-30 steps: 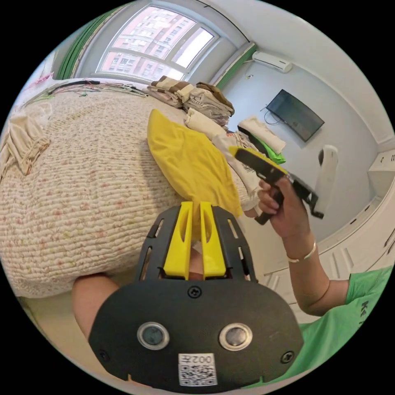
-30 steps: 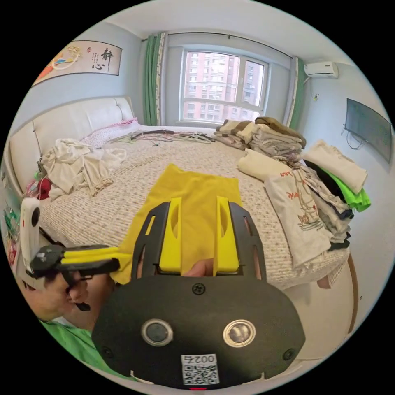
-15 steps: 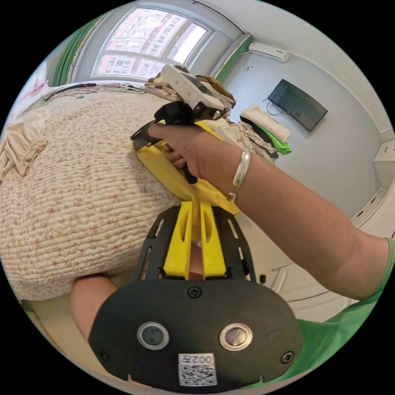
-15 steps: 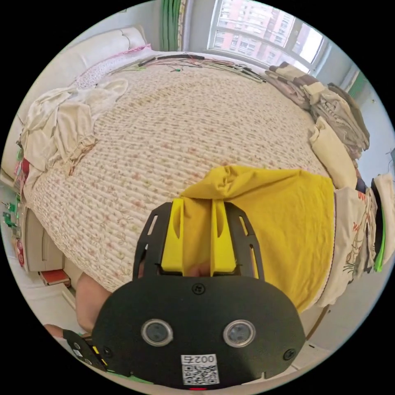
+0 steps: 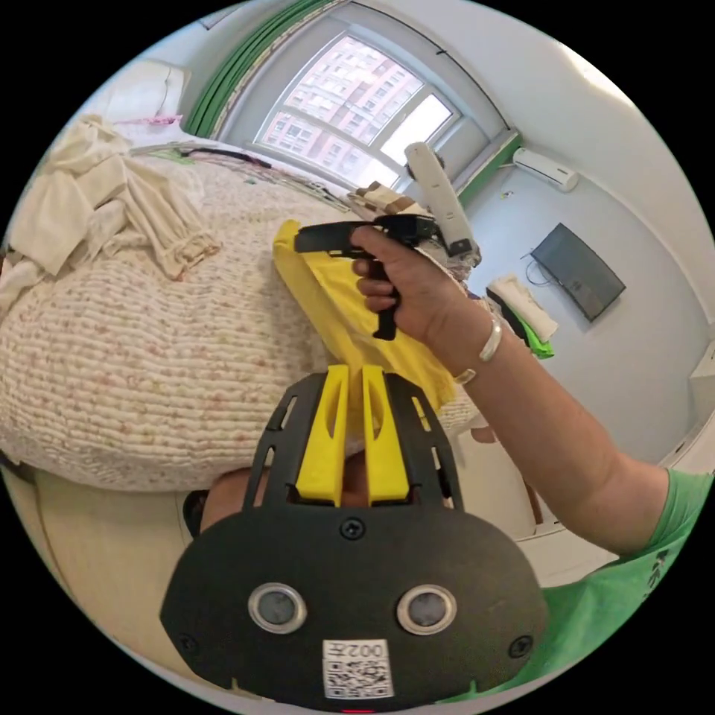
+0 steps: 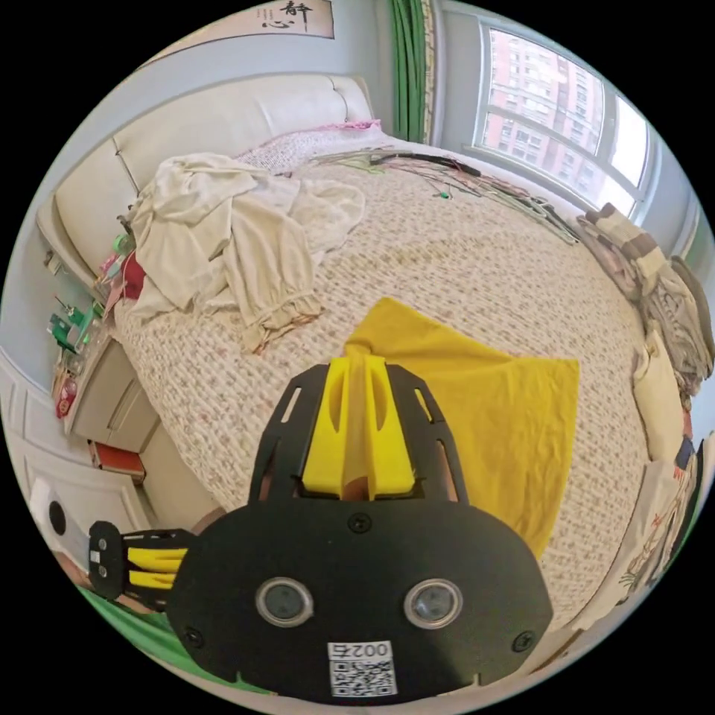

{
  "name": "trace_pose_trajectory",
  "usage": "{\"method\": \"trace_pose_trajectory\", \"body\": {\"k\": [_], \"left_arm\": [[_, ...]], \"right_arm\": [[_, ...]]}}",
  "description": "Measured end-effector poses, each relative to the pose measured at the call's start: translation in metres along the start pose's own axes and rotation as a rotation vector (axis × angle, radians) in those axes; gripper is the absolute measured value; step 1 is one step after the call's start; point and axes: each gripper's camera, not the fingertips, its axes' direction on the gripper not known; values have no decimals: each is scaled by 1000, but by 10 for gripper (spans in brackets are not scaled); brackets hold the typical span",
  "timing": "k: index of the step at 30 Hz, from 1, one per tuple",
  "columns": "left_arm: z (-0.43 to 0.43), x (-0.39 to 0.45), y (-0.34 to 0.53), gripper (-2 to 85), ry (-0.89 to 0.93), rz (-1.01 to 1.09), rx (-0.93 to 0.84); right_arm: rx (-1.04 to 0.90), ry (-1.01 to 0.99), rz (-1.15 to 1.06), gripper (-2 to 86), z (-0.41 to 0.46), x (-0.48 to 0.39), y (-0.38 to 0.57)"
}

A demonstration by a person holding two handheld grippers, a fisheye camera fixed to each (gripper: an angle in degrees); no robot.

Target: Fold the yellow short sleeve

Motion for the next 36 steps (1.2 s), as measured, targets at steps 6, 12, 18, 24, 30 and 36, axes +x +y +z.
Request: {"method": "trace_pose_trajectory", "body": {"k": [6, 12, 18, 24, 30, 36], "left_arm": [[-1, -16, 9, -11, 26, -23, -13], [-1, -20, 11, -9, 34, -36, -2], [-11, -19, 21, 5, 66, -42, 22], [-13, -7, 20, 10, 4, -7, 11], [-18, -1, 15, -5, -11, 0, -31], [-35, -2, 18, -15, 26, -10, -31]], "right_arm": [[238, 52, 58, 9, -85, 53, 132], [280, 251, 28, 67, -131, 77, 285], [311, 107, 188, 123, -119, 90, 346], [232, 103, 250, 137, -76, 96, 331], [179, 6, 371, 96, -65, 113, 360], [191, 12, 282, -4, -80, 104, 399]]}}
